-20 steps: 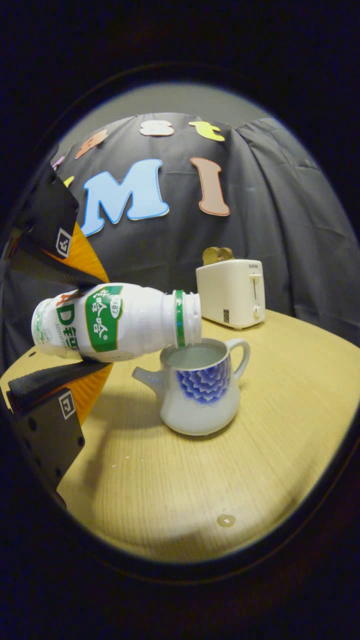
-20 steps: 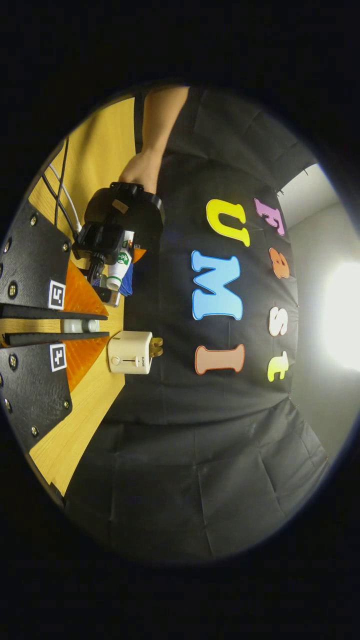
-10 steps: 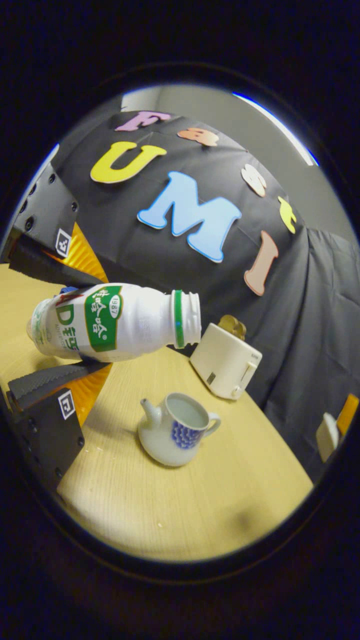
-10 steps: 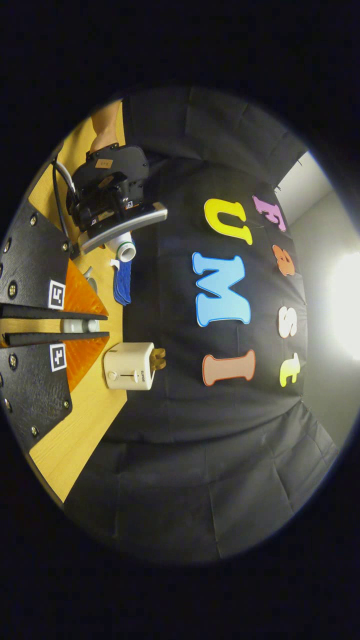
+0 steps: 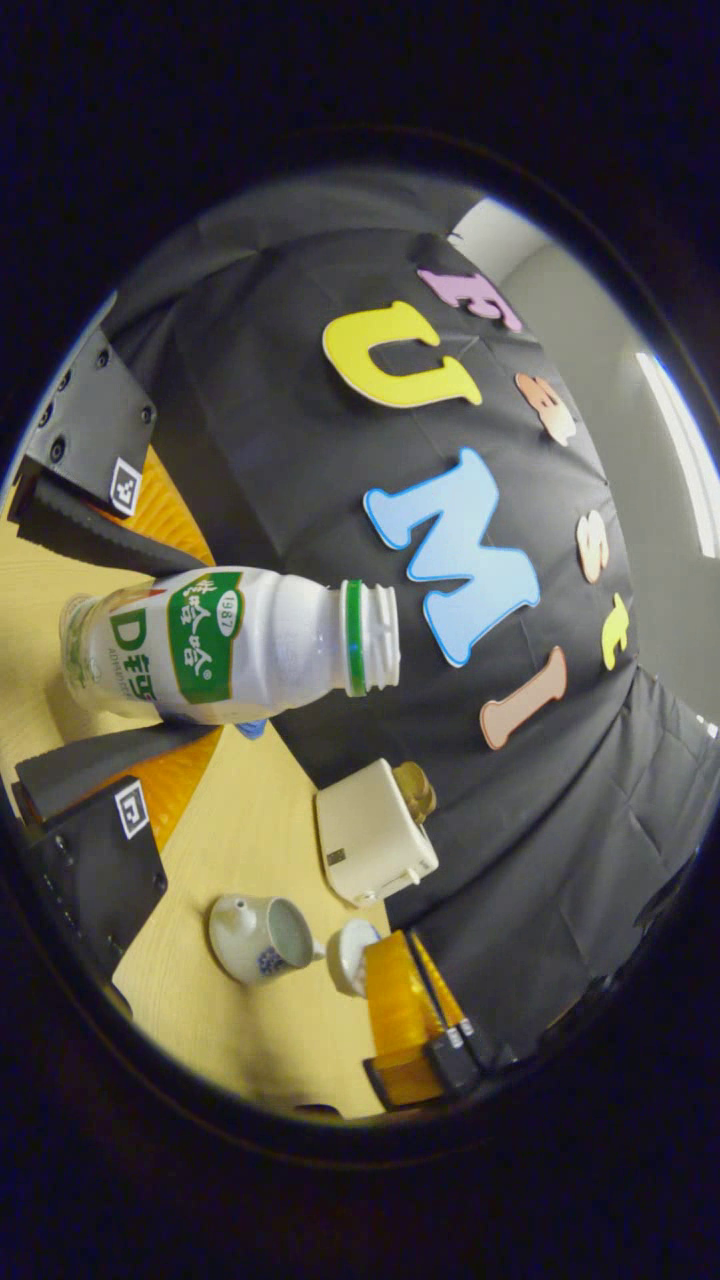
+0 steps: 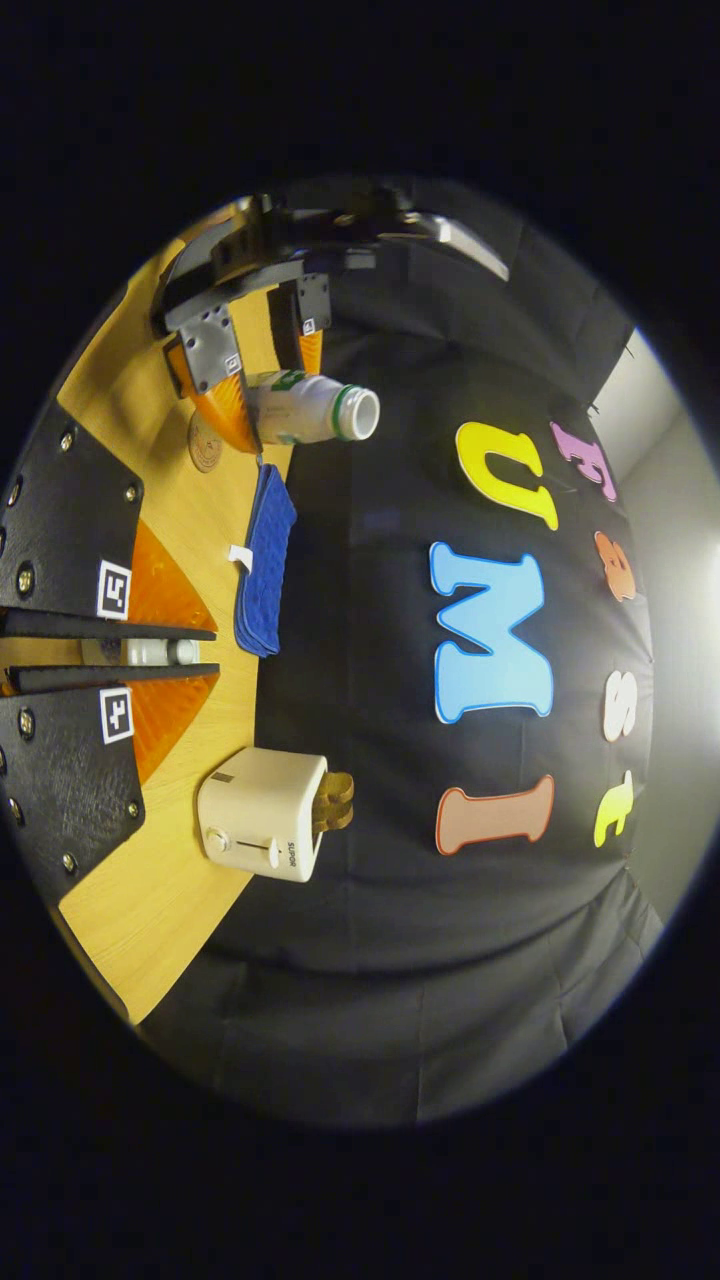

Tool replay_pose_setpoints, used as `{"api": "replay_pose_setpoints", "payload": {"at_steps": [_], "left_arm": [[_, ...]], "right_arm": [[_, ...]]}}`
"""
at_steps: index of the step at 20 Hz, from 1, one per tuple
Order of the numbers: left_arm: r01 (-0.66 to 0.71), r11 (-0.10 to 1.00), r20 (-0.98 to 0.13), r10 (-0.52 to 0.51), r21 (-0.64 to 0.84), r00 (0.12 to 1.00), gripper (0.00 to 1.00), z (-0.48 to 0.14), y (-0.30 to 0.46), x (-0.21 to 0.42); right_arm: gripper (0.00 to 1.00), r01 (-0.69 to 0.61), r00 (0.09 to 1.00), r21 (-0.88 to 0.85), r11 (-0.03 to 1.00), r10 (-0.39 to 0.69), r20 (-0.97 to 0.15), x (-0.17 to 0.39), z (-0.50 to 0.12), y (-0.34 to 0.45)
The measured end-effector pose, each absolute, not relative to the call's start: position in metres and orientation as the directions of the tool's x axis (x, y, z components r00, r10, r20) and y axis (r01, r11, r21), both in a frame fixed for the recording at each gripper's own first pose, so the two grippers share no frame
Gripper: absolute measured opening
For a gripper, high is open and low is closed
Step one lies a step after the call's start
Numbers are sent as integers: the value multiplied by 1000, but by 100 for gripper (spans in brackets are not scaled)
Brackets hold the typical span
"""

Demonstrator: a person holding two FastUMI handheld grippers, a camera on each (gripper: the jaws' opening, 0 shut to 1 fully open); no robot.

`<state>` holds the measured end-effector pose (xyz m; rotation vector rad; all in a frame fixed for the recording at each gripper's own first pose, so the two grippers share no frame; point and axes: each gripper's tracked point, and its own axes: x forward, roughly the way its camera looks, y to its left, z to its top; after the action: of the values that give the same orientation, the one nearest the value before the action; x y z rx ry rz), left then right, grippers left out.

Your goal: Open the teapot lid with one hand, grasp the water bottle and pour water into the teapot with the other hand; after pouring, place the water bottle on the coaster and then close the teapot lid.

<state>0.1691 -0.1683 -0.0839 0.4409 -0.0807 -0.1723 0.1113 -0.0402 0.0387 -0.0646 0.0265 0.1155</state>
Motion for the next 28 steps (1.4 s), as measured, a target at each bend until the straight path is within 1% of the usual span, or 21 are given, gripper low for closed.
{"api": "replay_pose_setpoints", "payload": {"at_steps": [2,3,5,6,9,13,18,20,21,22,23,25,26,27,28], "left_arm": [[136,911,40,-164,390,986,86,-86,-170,169],[129,924,46,-156,359,987,81,-85,-172,168],[111,955,79,-138,274,987,81,-81,-175,168],[101,966,97,-127,237,987,86,-77,-175,167],[75,978,133,-102,195,986,86,-71,-172,168],[80,985,111,-98,153,989,86,-73,-172,168],[69,990,92,-80,119,992,86,-78,-167,171],[70,993,79,-77,98,994,86,-83,-165,175],[67,994,71,-73,88,995,86,-86,-163,175],[54,995,67,-60,84,996,86,-88,-158,177],[46,995,73,-52,91,996,86,-87,-153,180],[23,995,93,-32,99,995,86,-81,-141,188],[34,997,86,-40,68,995,75,-82,-139,194],[62,998,70,-64,26,995,86,-85,-142,201],[89,996,48,-90,8,995,87,-92,-148,209]], "right_arm": [[11,-118,992,-79,990,113,-59,124,28,-32],[11,-113,992,-87,990,107,-71,129,23,-31],[11,-114,990,-89,990,106,-92,136,14,-28],[11,-111,990,-95,989,101,-100,137,11,-28],[11,-97,992,-108,989,87,-95,138,11,-29],[11,-96,990,-98,991,84,-116,141,1,-33],[11,-91,989,-93,991,80,-123,141,-7,-35],[11,-93,990,-65,994,85,-113,140,-6,-34],[15,-94,990,-49,994,88,-111,140,-6,-34],[17,-100,989,-38,994,95,-110,136,-5,-34],[34,-102,990,-36,994,98,-101,133,-1,-34],[55,-95,994,-21,995,94,-57,121,15,-34],[58,-109,993,14,994,109,-38,117,19,-28],[62,-135,991,42,990,136,-18,111,27,-19],[64,-148,989,52,988,148,1,107,34,-14]]}}
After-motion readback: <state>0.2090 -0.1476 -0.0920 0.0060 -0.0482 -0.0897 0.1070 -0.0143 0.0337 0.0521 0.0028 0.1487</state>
